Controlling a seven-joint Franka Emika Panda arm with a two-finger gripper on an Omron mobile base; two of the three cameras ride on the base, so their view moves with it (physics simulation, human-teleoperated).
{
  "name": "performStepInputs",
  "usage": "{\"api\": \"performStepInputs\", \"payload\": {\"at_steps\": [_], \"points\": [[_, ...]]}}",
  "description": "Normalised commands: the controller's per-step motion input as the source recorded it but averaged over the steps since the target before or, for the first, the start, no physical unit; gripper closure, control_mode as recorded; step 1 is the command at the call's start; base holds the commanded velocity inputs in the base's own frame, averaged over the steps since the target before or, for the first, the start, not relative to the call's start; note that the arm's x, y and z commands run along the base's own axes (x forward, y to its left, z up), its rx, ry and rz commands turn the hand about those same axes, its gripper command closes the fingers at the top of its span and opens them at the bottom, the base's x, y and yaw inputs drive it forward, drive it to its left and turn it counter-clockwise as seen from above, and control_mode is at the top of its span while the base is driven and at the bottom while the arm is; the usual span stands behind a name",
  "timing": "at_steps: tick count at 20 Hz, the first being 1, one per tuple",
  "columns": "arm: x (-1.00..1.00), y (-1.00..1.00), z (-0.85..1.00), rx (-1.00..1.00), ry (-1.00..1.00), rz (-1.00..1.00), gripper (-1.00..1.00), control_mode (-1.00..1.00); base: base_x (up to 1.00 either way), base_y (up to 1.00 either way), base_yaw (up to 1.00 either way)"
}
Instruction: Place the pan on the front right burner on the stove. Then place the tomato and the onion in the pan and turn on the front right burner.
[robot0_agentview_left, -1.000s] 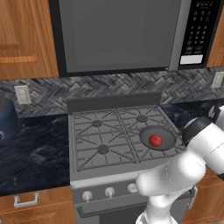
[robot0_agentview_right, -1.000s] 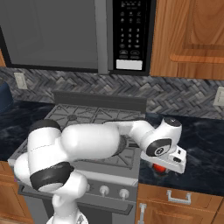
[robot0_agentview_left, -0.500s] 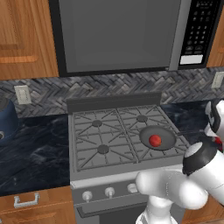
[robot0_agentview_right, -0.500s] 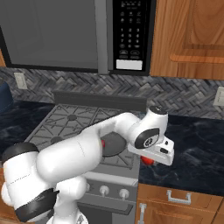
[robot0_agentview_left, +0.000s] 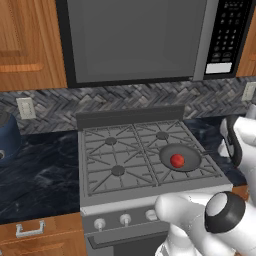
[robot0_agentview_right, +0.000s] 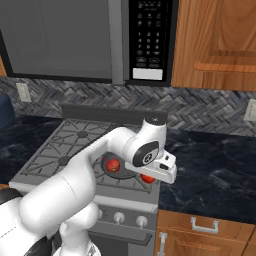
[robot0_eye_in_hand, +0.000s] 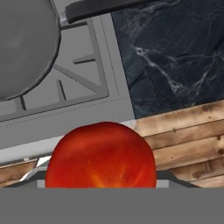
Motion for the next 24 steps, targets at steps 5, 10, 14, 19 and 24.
{"api": "performStepInputs", "payload": {"at_steps": [5,10,14,19,24], "points": [[0.11,0.46,0.01,0.0,0.0,0.02,1.0,-1.0,0.0,0.0,0.0],[0.33,0.38,0.02,0.01,0.0,0.01,1.0,-1.0,0.0,0.0,0.0],[0.37,0.35,0.02,0.01,0.0,0.01,1.0,-1.0,0.0,0.0,0.0],[0.33,0.36,0.0,0.01,0.0,0.01,1.0,-1.0,0.0,0.0,0.0],[0.37,0.33,0.0,0.0,0.0,0.0,1.0,-1.0,0.0,0.0,0.0]]}}
